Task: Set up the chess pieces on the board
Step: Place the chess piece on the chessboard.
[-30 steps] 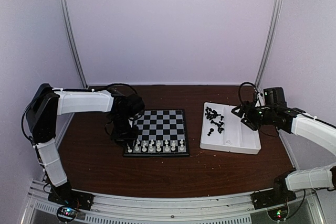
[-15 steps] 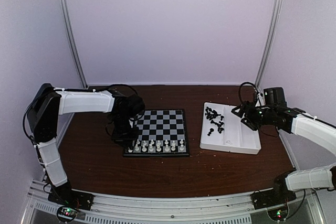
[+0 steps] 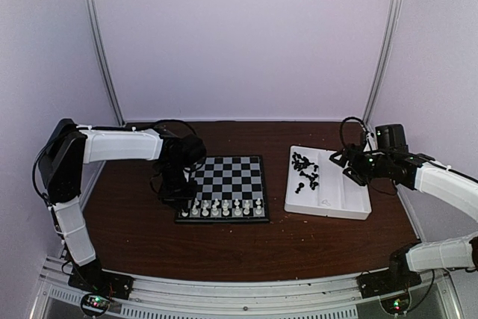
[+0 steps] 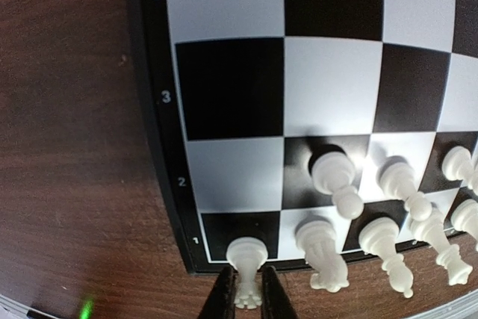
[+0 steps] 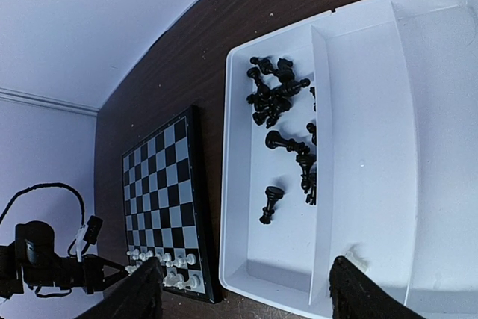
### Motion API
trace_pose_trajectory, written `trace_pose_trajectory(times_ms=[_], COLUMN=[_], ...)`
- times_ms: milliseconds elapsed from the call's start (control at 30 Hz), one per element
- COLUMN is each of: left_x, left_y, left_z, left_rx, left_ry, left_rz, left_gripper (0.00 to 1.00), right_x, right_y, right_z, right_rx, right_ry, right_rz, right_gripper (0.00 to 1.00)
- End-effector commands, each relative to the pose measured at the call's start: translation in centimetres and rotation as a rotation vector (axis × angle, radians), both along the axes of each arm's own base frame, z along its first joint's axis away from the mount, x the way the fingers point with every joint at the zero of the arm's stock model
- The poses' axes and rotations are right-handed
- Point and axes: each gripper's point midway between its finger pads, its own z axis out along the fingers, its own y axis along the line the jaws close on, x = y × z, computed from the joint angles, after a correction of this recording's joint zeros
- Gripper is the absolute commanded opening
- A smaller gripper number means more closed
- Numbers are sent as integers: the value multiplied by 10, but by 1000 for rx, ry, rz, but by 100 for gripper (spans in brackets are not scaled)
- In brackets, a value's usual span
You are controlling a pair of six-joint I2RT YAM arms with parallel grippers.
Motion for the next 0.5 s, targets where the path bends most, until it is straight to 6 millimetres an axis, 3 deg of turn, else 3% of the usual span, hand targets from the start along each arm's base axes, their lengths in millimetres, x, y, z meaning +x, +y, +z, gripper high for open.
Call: trace_pose_trajectory(times_ms=[0, 100, 233, 467], left_x=[10, 11, 11, 10], left_y=[3, 3, 0, 0], left_z=[-2, -2, -2, 8], left_rx=[9, 6, -8, -21], left_ry=[-33, -39, -37, -44], left_rz=[14, 13, 10, 10], left_gripper=[10, 13, 24, 29], right_x=[-3, -4, -5, -4], right_y=[-3, -3, -4, -6], right_z=[4, 5, 6, 9], right_rx=[7, 5, 2, -3], right_ry=[-13, -15, -16, -23], right_rz=[-4, -4, -2, -3], right_gripper=[76, 76, 76, 76])
